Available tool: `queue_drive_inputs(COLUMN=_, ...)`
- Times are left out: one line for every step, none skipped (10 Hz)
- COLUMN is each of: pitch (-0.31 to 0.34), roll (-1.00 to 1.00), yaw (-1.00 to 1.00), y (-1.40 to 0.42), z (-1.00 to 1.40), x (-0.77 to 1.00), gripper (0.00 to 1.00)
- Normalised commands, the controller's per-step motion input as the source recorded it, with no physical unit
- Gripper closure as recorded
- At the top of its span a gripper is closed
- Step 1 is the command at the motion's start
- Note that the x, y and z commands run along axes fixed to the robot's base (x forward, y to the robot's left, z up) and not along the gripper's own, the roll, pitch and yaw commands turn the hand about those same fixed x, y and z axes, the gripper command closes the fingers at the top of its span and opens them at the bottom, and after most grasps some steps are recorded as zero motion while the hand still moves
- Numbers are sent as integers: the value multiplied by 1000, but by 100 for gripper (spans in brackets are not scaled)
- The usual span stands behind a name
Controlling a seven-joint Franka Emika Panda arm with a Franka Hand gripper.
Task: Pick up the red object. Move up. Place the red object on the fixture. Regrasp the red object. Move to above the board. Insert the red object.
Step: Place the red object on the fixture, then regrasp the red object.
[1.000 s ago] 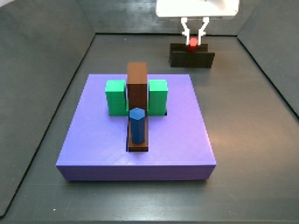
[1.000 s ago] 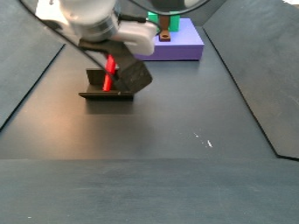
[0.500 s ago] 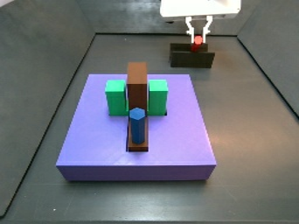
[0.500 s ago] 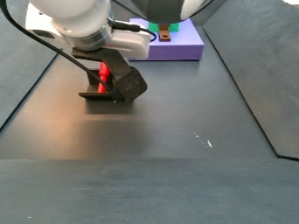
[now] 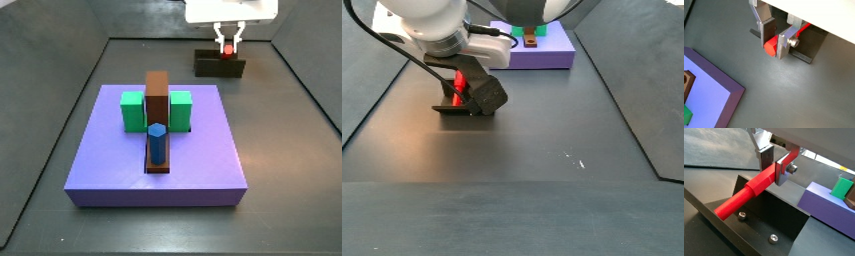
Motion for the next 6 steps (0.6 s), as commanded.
queue_drive_inputs(pitch=0, roll=51, yaw=0, y=0, z=0, x=0, gripper=100)
queue_drive_inputs(pitch=0, roll=0, yaw=0, y=0, z=0, x=0, gripper=100)
queue_drive_inputs(pitch=0, roll=0, yaw=0, y=0, z=0, x=0, gripper=0)
queue_drive_inputs(pitch=94, roll=314, yaw=0, y=0, z=183, x=277, gripper=0)
queue_drive_inputs(pitch=97, roll=603, yaw=0, y=0, z=329, x=403, gripper=0)
queue_drive_inputs(pitch=163, roll=980, yaw=0, y=-29, z=523, x=271, gripper=0)
